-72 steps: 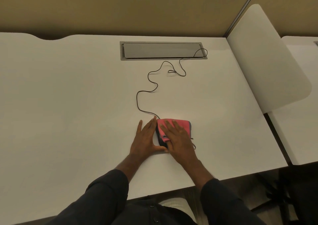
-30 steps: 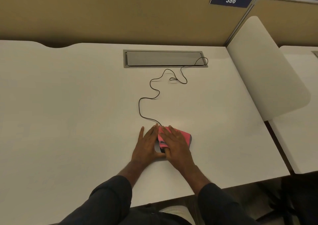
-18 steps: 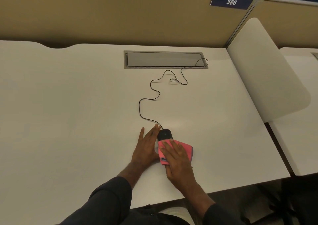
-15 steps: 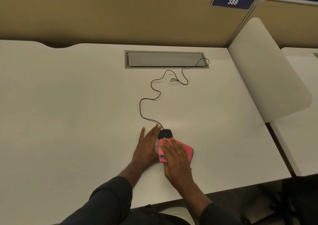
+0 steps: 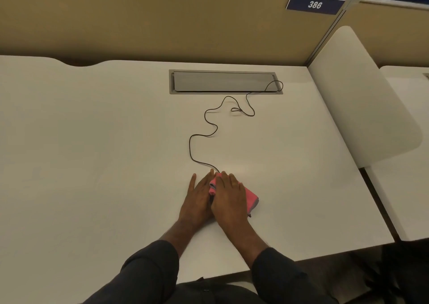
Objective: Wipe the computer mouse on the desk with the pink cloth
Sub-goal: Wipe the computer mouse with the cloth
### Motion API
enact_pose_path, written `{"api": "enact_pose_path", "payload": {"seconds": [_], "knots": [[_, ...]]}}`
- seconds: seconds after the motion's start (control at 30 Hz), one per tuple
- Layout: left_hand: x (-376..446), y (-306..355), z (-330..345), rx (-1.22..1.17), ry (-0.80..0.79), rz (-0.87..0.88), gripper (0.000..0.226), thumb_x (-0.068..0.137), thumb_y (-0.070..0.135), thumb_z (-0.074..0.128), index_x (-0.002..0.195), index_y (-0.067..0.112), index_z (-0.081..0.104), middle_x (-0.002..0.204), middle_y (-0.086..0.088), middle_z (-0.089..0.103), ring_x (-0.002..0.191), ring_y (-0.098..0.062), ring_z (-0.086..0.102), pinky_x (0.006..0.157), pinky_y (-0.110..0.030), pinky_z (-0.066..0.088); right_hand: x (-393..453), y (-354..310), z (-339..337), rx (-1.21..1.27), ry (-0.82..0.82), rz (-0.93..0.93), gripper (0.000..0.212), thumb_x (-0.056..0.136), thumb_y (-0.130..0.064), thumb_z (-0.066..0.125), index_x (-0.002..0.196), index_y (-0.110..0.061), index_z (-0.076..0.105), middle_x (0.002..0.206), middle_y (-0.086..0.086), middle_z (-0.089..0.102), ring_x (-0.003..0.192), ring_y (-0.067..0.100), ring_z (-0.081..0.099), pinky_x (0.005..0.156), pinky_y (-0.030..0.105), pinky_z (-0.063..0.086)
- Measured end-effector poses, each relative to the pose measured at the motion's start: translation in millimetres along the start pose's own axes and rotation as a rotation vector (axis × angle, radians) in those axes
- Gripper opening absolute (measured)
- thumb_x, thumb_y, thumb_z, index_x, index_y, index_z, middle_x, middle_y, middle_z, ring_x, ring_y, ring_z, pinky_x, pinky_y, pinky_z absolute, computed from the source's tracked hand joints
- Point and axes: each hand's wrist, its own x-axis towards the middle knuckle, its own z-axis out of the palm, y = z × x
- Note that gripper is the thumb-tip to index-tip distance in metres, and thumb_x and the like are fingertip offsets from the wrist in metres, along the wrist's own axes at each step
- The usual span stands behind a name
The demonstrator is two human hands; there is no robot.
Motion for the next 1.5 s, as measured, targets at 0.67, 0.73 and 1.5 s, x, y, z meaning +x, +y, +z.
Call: {"api": "enact_pose_path", "payload": {"seconds": [0.67, 0.73, 1.5], "knots": [[0, -3, 3, -0.104, -0.017, -0.089, 0.128, 0.059, 0.098, 0.044, 0.156, 0.020, 0.015, 0.161, 0.000, 0.025, 0.149, -0.008, 0.015, 0.123, -0.046, -0.006, 7, 40, 2, 0.564, 0.260, 0.142, 0.030, 0.099, -0.023, 0.051, 0.126, -0.014, 0.061, 0.115, 0.005, 0.068, 0.105, 0.023, 0.064, 0.093, 0.028, 0.046], [0, -3, 3, -0.098, -0.030, -0.089, 0.127, 0.059, 0.099, 0.042, 0.156, 0.021, 0.015, 0.162, 0.000, 0.024, 0.147, -0.005, 0.008, 0.122, -0.043, -0.010, 0, 42, 6, 0.588, 0.291, 0.143, 0.034, 0.099, -0.023, 0.054, 0.130, -0.012, 0.058, 0.121, 0.007, 0.067, 0.110, 0.023, 0.063, 0.096, 0.025, 0.042], [-1, 1, -1, -0.074, -0.020, -0.107, 0.127, 0.060, 0.097, 0.046, 0.156, 0.018, 0.019, 0.161, 0.000, 0.025, 0.149, -0.010, 0.018, 0.122, -0.042, -0.010, -94, 59, 43, 0.620, 0.357, -0.032, 0.062, 0.086, -0.004, 0.070, 0.143, -0.006, 0.045, 0.146, 0.005, 0.048, 0.135, 0.019, 0.045, 0.110, 0.037, 0.037]]}}
